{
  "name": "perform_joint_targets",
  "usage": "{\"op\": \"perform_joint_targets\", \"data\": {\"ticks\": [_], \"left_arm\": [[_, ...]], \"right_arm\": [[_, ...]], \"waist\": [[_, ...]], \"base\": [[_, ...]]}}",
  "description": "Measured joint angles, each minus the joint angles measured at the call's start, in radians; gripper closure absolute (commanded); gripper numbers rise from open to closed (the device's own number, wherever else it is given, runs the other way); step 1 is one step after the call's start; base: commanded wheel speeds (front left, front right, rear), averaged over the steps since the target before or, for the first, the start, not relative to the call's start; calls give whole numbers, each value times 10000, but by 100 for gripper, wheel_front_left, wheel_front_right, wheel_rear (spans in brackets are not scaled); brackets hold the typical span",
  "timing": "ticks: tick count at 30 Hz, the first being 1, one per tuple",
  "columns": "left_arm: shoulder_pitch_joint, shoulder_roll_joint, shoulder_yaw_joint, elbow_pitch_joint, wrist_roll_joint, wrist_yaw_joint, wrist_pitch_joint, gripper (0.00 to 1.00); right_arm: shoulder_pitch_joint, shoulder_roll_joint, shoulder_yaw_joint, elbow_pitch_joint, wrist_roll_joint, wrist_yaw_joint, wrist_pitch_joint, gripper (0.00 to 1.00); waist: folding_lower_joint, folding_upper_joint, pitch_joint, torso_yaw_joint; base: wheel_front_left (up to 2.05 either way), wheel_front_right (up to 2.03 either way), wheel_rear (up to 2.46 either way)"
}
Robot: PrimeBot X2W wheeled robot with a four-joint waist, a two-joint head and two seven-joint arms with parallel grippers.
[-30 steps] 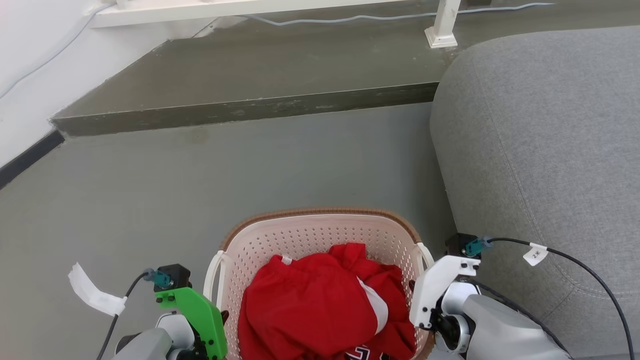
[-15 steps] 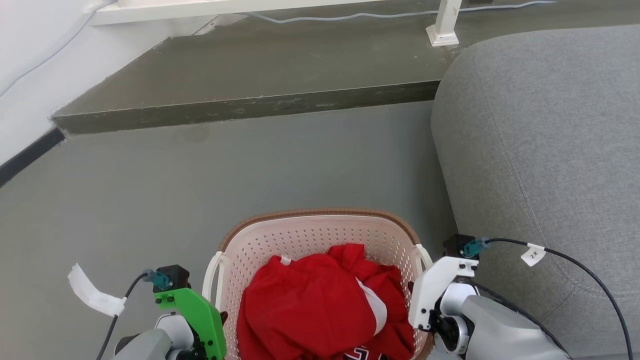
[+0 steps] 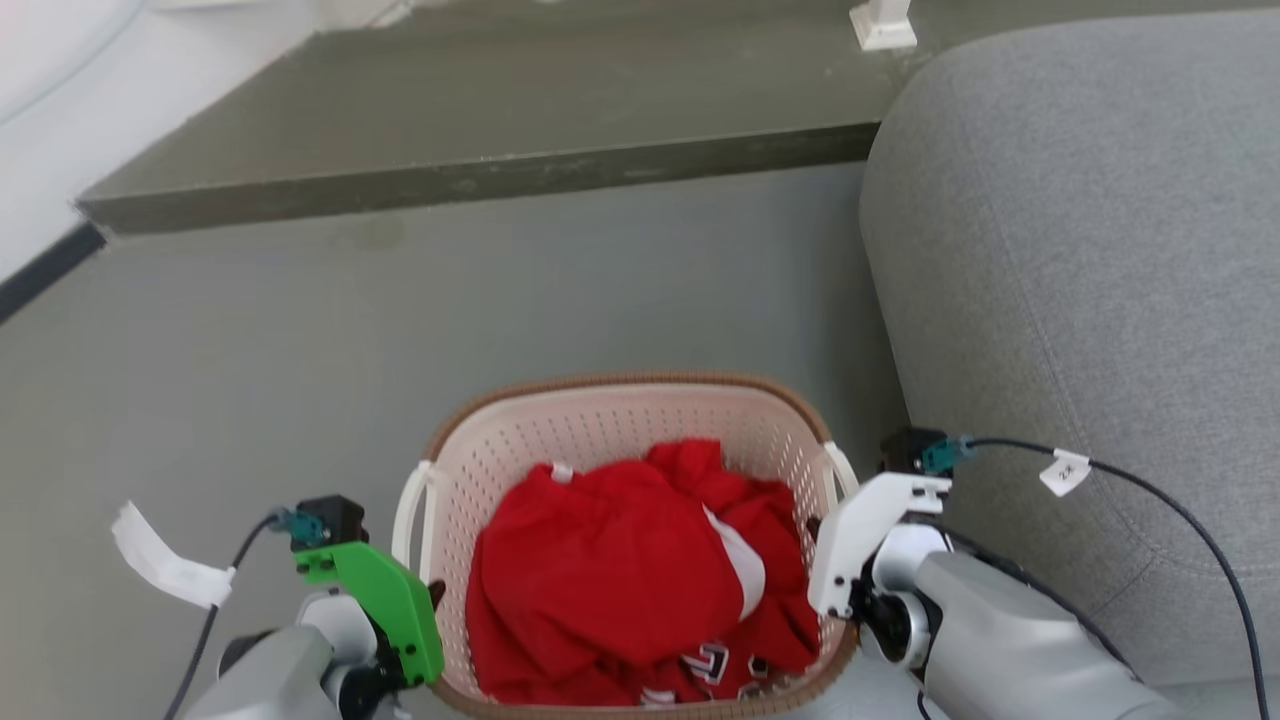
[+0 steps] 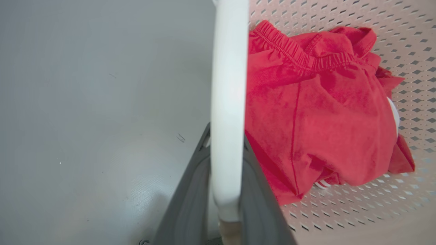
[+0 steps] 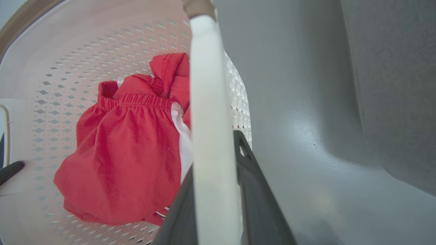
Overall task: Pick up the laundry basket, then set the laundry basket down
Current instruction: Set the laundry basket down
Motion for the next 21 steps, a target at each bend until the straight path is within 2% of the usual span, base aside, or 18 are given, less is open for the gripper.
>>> {"op": "perform_joint_targets", "data": {"ticks": [21], "left_arm": [[-1161, 577, 50, -481, 111, -10, -523, 100]], "right_arm": [[-1363, -33, 130, -451, 86, -176, -508, 100]], "waist": [[1, 0, 1831, -83]], "base": [[0, 0, 0]]}}
